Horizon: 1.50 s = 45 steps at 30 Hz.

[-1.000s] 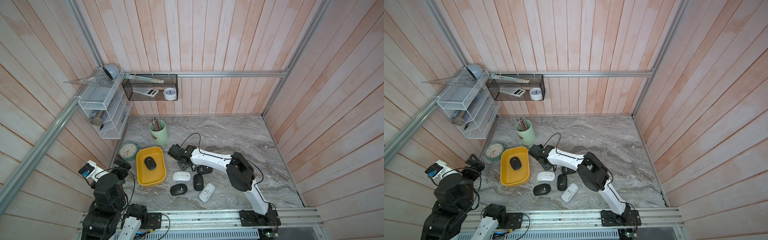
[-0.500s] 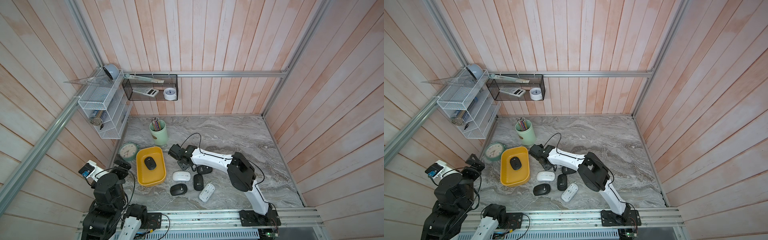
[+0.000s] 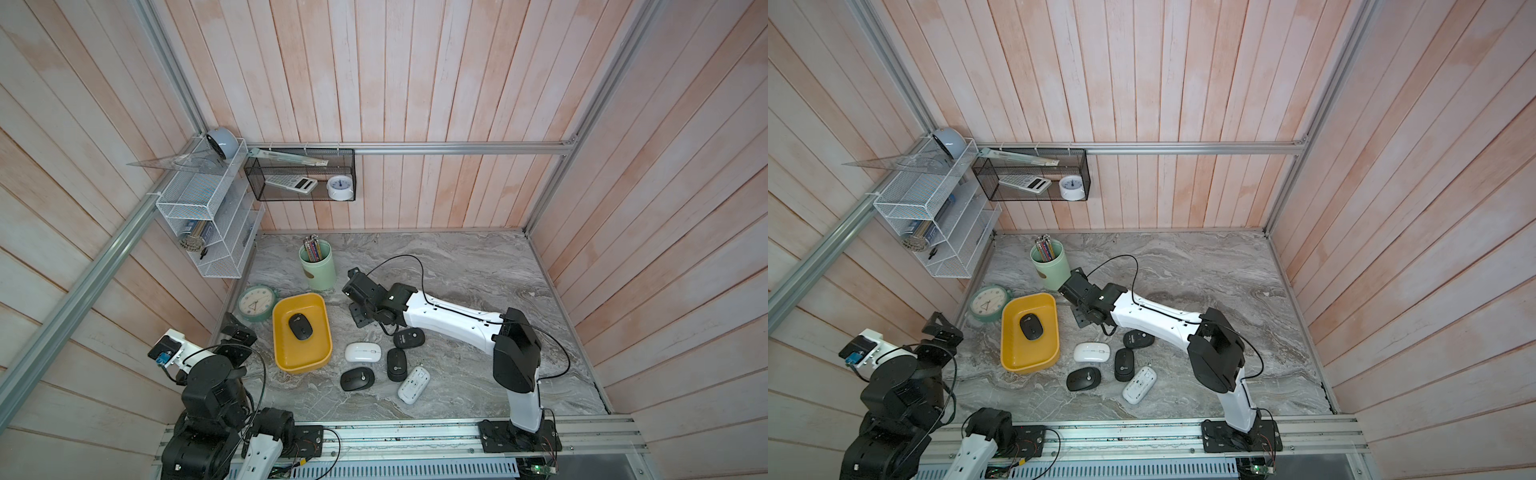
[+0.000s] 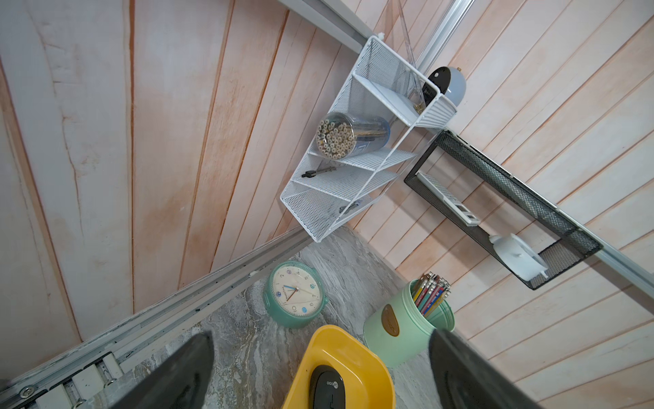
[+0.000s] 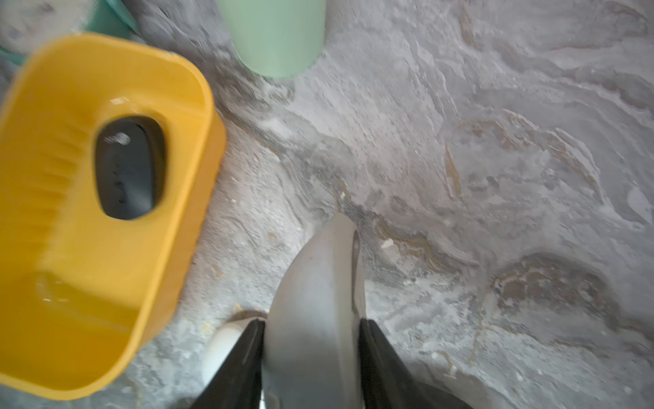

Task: Put the mouse in the storage box
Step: Pick up the mouse from the center of the board, then place the mouse in the storage box.

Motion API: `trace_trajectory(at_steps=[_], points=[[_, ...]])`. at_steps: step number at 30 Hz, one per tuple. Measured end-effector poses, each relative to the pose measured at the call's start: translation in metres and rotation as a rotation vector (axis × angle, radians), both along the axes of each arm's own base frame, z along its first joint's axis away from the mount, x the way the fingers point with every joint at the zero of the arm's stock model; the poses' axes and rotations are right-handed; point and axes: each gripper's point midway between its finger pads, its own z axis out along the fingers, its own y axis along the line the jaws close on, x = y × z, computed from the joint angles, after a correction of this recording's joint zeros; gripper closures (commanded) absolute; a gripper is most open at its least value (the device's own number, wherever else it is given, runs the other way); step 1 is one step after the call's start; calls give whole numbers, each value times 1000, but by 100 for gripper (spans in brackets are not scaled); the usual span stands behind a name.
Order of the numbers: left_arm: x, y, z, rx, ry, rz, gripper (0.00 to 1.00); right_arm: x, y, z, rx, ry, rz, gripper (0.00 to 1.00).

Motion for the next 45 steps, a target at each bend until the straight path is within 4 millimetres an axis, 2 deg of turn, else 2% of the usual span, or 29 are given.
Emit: trace_trajectory(at_steps=[3,7,9,14,19,27,35,45], points=[[-14,5,3,-7,-42,25,0,-5,23,17,113,-5,31,89],[-34,14,8,-21,-116,69,0,-24,60,26,231,25,107,89],[-38,16,9,-24,-126,84,0,-35,82,28,292,52,153,89],[-40,19,8,-25,-124,104,0,-58,137,21,369,112,266,92],[-41,20,8,-25,-124,109,0,-78,172,2,395,183,354,93],[-40,20,8,-24,-122,109,0,-94,197,-36,389,310,426,94],[-39,20,7,-23,-118,109,0,-106,199,-62,364,393,436,94],[-39,20,7,-23,-116,109,0,-106,200,-79,348,427,416,88]])
